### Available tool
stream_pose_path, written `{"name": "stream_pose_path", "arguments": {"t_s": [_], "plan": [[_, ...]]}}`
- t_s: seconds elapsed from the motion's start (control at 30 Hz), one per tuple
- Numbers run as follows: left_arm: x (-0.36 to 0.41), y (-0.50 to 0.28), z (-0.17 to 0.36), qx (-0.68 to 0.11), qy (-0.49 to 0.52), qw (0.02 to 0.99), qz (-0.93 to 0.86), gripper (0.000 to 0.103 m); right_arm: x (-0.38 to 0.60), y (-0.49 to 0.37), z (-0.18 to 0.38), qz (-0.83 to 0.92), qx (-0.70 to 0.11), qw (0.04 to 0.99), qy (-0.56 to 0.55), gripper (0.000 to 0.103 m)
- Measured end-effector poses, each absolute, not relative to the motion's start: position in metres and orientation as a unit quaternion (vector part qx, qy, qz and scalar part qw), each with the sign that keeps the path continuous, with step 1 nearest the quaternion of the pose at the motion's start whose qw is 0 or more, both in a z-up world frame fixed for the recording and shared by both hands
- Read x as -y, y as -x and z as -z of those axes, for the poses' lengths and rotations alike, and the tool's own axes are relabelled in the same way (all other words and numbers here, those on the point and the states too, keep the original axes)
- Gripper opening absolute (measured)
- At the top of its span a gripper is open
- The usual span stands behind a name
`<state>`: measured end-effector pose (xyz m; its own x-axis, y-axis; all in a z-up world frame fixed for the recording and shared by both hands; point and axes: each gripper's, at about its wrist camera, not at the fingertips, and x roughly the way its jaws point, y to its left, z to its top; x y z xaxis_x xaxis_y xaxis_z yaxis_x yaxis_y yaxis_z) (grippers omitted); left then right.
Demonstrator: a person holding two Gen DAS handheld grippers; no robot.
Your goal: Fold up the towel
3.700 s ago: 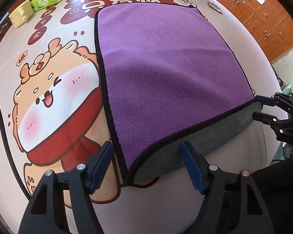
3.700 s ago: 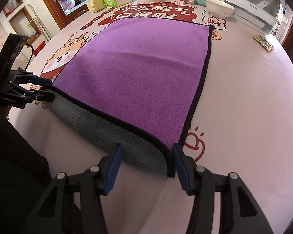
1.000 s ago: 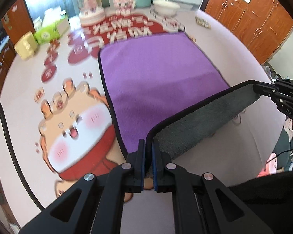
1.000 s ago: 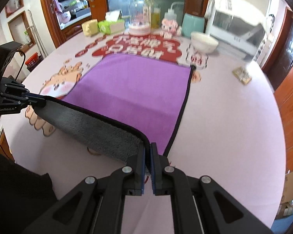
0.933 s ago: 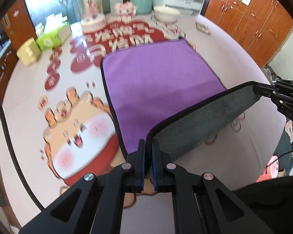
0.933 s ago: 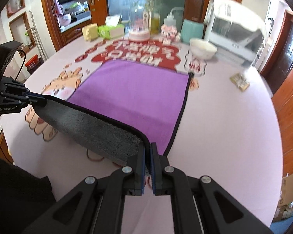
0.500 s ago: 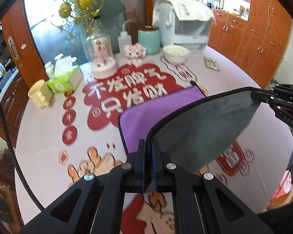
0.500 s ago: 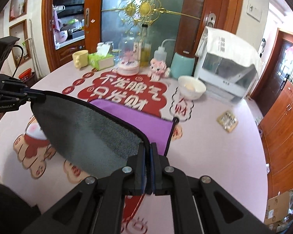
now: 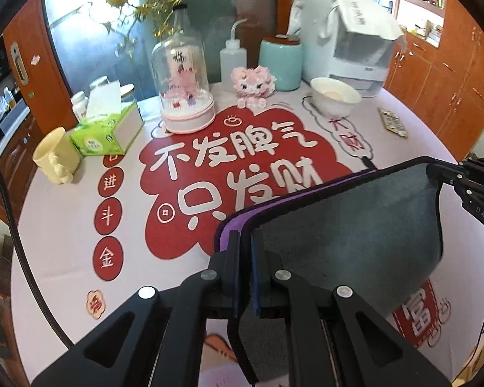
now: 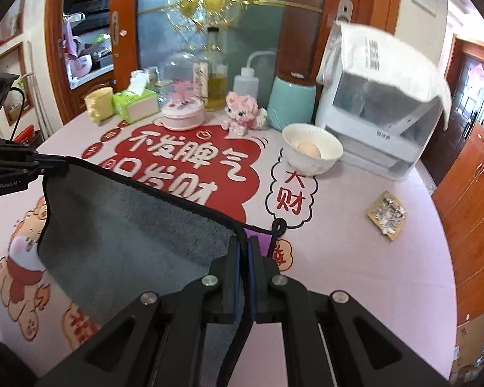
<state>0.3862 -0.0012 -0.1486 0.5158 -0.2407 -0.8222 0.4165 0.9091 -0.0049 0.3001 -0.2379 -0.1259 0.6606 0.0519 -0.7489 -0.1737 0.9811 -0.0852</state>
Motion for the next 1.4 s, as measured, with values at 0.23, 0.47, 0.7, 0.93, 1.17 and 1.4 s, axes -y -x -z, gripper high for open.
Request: {"name": "stream_pose_path", "arguments": {"t_s": [0.23, 0.47, 0.7, 0.93, 1.17, 1.4], "plan": [[0.009, -0.423, 0.187, -0.484, -0.085, 0.852, 0.179, 0.005, 0.247, -0.341, 0.154, -0.055, -0.417, 0.906, 0.059, 0.004], [0.011, -0.439, 0.212, -0.507, -0.078, 0.842, 0.164, 0.006, 0.247, -0.363, 0.187, -0.059, -0.447, 0.891, 0.059, 0.005], [0.011, -0.446, 0.219, -0.52, -0.076, 0.839, 0.144, 0.012, 0.248, -0.372, 0.202, -0.042, -0.469, 0.881, 0.049, 0.009], [0.004, -0.442, 0.215, -0.521, -0.073, 0.843, 0.112, 0.036, 0.253, -0.37, 0.199, -0.03, -0.474, 0.879, 0.045, 0.045], [-0.008, -0.419, 0.191, -0.502, -0.071, 0.856, 0.095, 0.059, 0.261, -0.35, 0.181, 0.012, -0.471, 0.882, 0.025, 0.056], [-0.029, -0.375, 0.16, -0.479, -0.08, 0.872, 0.063, 0.079, 0.261, -0.31, 0.159, 0.057, -0.464, 0.884, 0.026, 0.068]]}}
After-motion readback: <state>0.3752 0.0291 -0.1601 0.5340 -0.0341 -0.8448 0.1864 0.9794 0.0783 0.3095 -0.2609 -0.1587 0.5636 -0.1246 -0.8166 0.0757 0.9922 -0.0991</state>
